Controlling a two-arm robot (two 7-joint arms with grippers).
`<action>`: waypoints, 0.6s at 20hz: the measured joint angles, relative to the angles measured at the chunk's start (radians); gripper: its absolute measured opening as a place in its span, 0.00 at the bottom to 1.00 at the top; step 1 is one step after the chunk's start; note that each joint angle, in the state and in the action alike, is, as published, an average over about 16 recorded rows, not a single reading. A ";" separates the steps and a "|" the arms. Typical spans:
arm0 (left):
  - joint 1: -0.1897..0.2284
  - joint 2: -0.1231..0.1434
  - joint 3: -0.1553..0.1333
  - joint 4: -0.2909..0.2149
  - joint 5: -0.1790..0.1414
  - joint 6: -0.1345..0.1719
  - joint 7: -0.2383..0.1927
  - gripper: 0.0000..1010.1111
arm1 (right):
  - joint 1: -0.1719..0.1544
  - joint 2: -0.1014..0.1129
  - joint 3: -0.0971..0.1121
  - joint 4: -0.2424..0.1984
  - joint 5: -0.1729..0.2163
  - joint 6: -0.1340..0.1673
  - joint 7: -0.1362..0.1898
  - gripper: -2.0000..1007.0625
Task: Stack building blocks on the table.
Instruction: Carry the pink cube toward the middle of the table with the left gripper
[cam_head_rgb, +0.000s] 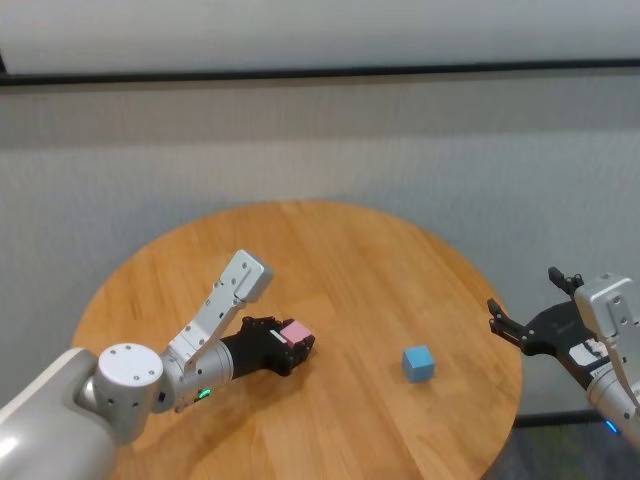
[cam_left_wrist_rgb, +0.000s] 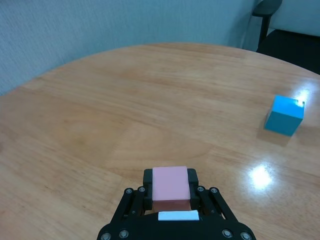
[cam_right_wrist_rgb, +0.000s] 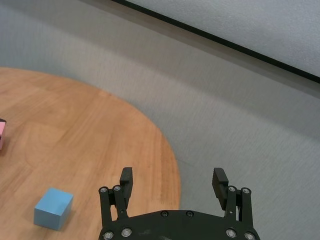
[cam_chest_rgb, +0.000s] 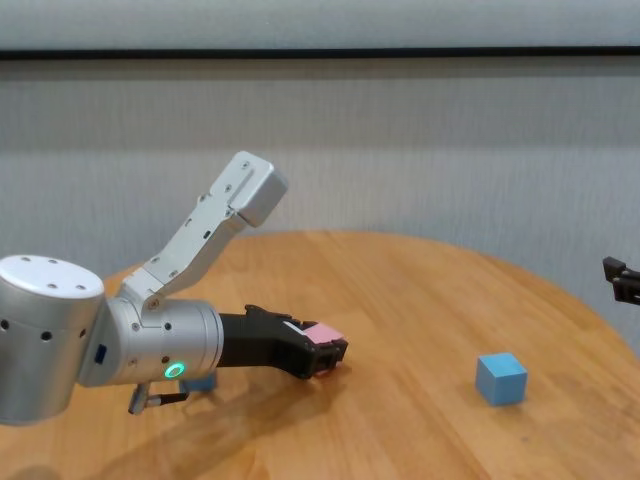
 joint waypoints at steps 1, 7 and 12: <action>0.000 -0.001 -0.001 0.000 0.000 0.001 0.000 0.43 | 0.000 0.000 0.000 0.000 0.000 0.000 0.000 0.99; 0.003 -0.001 -0.004 -0.013 0.001 0.011 -0.002 0.54 | 0.000 0.000 0.000 0.000 0.000 0.000 0.000 0.99; 0.019 0.013 -0.013 -0.063 -0.006 0.029 -0.004 0.68 | 0.000 0.000 0.000 0.000 0.000 0.000 0.000 0.99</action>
